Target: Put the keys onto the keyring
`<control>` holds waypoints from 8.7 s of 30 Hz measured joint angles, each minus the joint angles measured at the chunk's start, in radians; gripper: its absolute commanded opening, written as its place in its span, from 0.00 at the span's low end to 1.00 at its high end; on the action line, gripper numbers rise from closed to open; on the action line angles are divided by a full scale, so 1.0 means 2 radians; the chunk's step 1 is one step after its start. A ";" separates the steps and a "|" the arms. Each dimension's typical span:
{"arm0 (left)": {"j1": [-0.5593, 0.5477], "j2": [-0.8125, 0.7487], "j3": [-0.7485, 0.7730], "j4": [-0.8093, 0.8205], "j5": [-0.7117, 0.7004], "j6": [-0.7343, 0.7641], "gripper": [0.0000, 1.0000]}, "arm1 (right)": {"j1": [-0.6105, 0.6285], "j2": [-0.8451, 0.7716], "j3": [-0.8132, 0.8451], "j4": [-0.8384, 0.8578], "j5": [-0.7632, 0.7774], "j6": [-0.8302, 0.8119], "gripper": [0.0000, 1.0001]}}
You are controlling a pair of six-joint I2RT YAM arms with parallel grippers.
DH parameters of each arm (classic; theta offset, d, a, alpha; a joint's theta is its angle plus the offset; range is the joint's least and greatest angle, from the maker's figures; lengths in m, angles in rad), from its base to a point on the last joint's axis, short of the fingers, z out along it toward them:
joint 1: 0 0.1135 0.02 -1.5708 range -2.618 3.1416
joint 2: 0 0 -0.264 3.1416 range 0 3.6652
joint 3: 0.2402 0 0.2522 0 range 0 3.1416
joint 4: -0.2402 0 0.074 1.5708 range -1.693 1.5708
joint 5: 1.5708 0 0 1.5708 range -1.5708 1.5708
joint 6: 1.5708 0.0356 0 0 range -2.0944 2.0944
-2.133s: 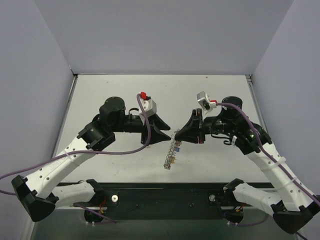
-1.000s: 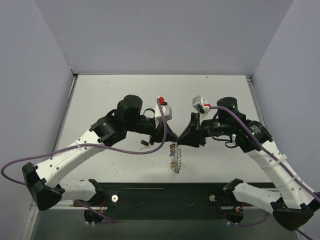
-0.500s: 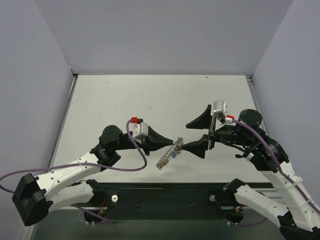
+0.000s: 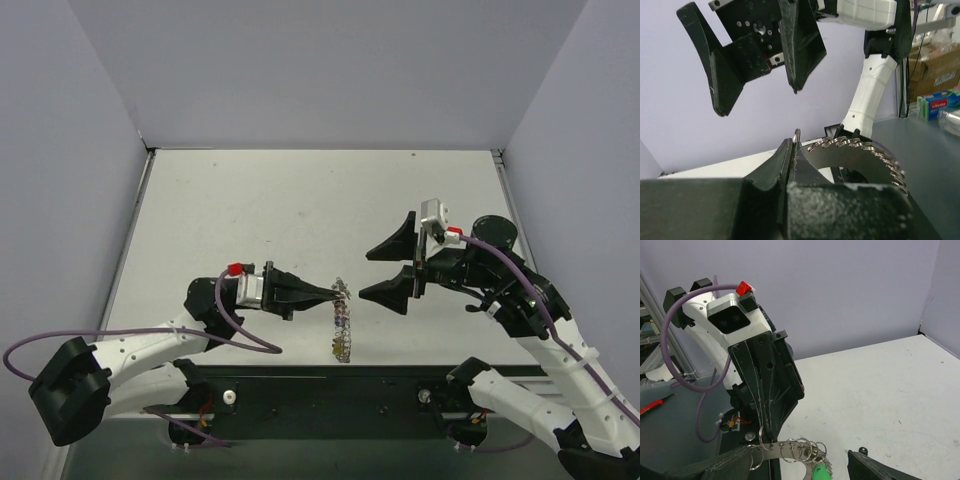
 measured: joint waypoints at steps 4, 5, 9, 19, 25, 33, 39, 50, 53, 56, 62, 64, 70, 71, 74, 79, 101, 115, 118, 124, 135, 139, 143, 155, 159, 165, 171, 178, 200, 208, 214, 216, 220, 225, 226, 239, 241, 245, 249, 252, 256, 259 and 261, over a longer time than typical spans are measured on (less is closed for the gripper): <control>-0.005 -0.005 -0.028 0.008 0.013 0.055 0.00 | 0.000 -0.004 0.000 0.001 0.000 0.000 0.77; -0.007 -0.008 -0.036 0.008 0.017 0.072 0.00 | 0.000 -0.005 0.000 0.001 0.000 0.000 0.77; -0.017 -0.031 -0.063 0.008 0.024 0.147 0.00 | 0.000 -0.005 -0.002 0.001 0.000 0.000 0.77; -0.025 -0.054 -0.085 0.018 0.045 0.249 0.00 | 0.000 0.002 -0.005 0.001 -0.010 -0.002 0.79; -0.025 -0.051 -0.082 0.018 0.038 0.218 0.00 | 0.000 0.016 -0.005 0.001 -0.028 -0.002 0.80; -0.008 -0.063 0.004 -0.015 -0.031 0.098 0.00 | 0.000 0.020 -0.007 0.006 -0.054 0.001 0.76; 0.003 -0.064 0.041 -0.049 -0.076 0.018 0.00 | 0.001 0.020 -0.031 0.068 -0.067 0.038 0.57; 0.042 -0.014 0.075 -0.092 -0.083 -0.136 0.00 | 0.003 0.027 -0.054 0.206 -0.068 0.117 0.46; 0.042 -0.014 0.080 -0.100 -0.080 -0.150 0.00 | 0.003 0.034 -0.057 0.229 -0.066 0.131 0.44; 0.043 -0.014 0.084 -0.106 -0.076 -0.158 0.00 | 0.003 0.039 -0.059 0.241 -0.061 0.139 0.43; 0.046 -0.014 0.086 -0.117 -0.065 -0.164 0.00 | 0.003 0.048 -0.059 0.259 -0.050 0.146 0.35; 0.046 -0.014 0.086 -0.117 -0.061 -0.167 0.00 | 0.003 0.054 -0.059 0.264 -0.047 0.149 0.32; 0.050 -0.013 0.086 -0.117 -0.056 -0.171 0.00 | 0.003 0.067 -0.059 0.276 -0.048 0.159 0.06; 0.051 -0.013 0.086 -0.117 -0.056 -0.171 0.00 | 0.004 0.067 -0.059 0.277 -0.050 0.160 0.02; 0.052 -0.013 0.086 -0.118 -0.056 -0.171 0.00 | 0.006 0.067 -0.059 0.280 -0.054 0.160 0.00; 0.055 -0.014 0.097 -0.154 -0.046 -0.160 0.00 | 0.003 0.070 -0.058 0.271 -0.059 0.152 0.00; 0.053 -0.031 0.200 -0.476 -0.032 -0.005 0.17 | -0.001 0.099 -0.010 0.125 -0.073 0.069 0.00; 0.044 -0.008 0.241 -0.578 -0.037 0.047 0.16 | -0.001 0.113 0.010 0.051 -0.070 0.023 0.00; 0.041 -0.003 0.245 -0.590 -0.036 0.058 0.10 | -0.001 0.117 0.016 0.028 -0.066 0.009 0.00; 0.034 0.009 0.256 -0.618 -0.032 0.082 0.00 | -0.001 0.120 0.022 -0.003 -0.061 -0.014 0.00; 0.023 0.022 0.268 -0.643 -0.056 0.101 0.00 | 0.002 0.119 0.026 -0.032 -0.022 -0.026 0.28; 0.018 0.010 0.221 -0.594 -0.078 0.074 0.00 | 0.003 0.110 0.025 -0.015 0.005 -0.021 0.58; 0.016 0.000 0.177 -0.549 -0.093 0.044 0.00 | 0.003 0.079 0.011 0.019 0.036 -0.006 0.78; 0.019 -0.049 0.009 -0.220 -0.086 -0.027 0.00 | 0.002 0.001 -0.032 0.080 0.099 0.018 0.86; 0.019 -0.050 -0.034 -0.108 -0.054 -0.031 0.00 | 0.002 -0.005 -0.041 0.081 0.111 0.022 0.87; 0.019 -0.050 -0.080 -0.015 -0.012 -0.030 0.00 | -0.001 -0.016 -0.046 0.083 0.121 0.023 0.92; 0.019 -0.057 -0.084 0.001 0.023 -0.029 0.00 | -0.004 -0.020 -0.048 0.083 0.124 0.023 0.96; 0.019 -0.087 -0.084 0.014 0.031 -0.031 0.00 | -0.005 -0.020 -0.048 0.083 0.119 0.023 0.97; 0.028 -0.091 0.015 -0.067 -0.065 -0.067 0.00 | 0.015 0.027 -0.052 0.168 -0.034 0.099 0.66; 0.028 -0.088 0.015 -0.117 -0.079 -0.067 0.00 | 0.026 0.047 -0.055 0.226 -0.044 0.129 0.59; 0.029 -0.086 0.015 -0.125 -0.084 -0.067 0.00 | 0.035 0.064 -0.055 0.249 -0.050 0.141 0.57; 0.029 -0.085 0.015 -0.125 -0.084 -0.067 0.00 | 0.038 0.070 -0.056 0.252 -0.052 0.142 0.57; 0.029 -0.083 0.015 -0.126 -0.084 -0.067 0.00 | 0.043 0.075 -0.056 0.253 -0.052 0.142 0.55; 0.029 -0.079 0.018 -0.125 -0.084 -0.069 0.00 | 0.045 0.078 -0.056 0.254 -0.052 0.140 0.47; 0.029 -0.077 0.019 -0.124 -0.084 -0.070 0.00 | 0.045 0.079 -0.056 0.254 -0.052 0.140 0.46; 0.032 -0.075 0.023 -0.128 -0.081 -0.083 0.00 | 0.045 0.084 -0.056 0.250 -0.056 0.127 0.00; 0.033 -0.076 0.027 -0.140 -0.077 -0.081 0.00 | 0.045 0.084 -0.056 0.249 -0.056 0.125 0.00; 0.034 -0.081 0.048 -0.189 -0.065 -0.064 0.11 | 0.043 0.085 -0.042 0.220 -0.056 0.112 0.00; 0.034 -0.090 0.076 -0.258 -0.054 -0.032 0.37 | 0.043 0.088 -0.024 0.186 -0.056 0.093 0.00; 0.033 -0.095 0.094 -0.303 -0.048 -0.005 0.46 | 0.043 0.090 -0.016 0.151 -0.055 0.076 0.00; 0.032 -0.100 0.129 -0.376 -0.045 0.035 0.49 | 0.045 0.104 -0.003 0.093 -0.053 0.050 0.00; 0.031 -0.100 0.159 -0.435 -0.042 0.064 0.48 | 0.045 0.110 0.012 0.051 -0.050 0.027 0.00; 0.031 -0.097 0.183 -0.480 -0.039 0.084 0.46 | 0.045 0.113 0.026 0.022 -0.046 0.009 0.00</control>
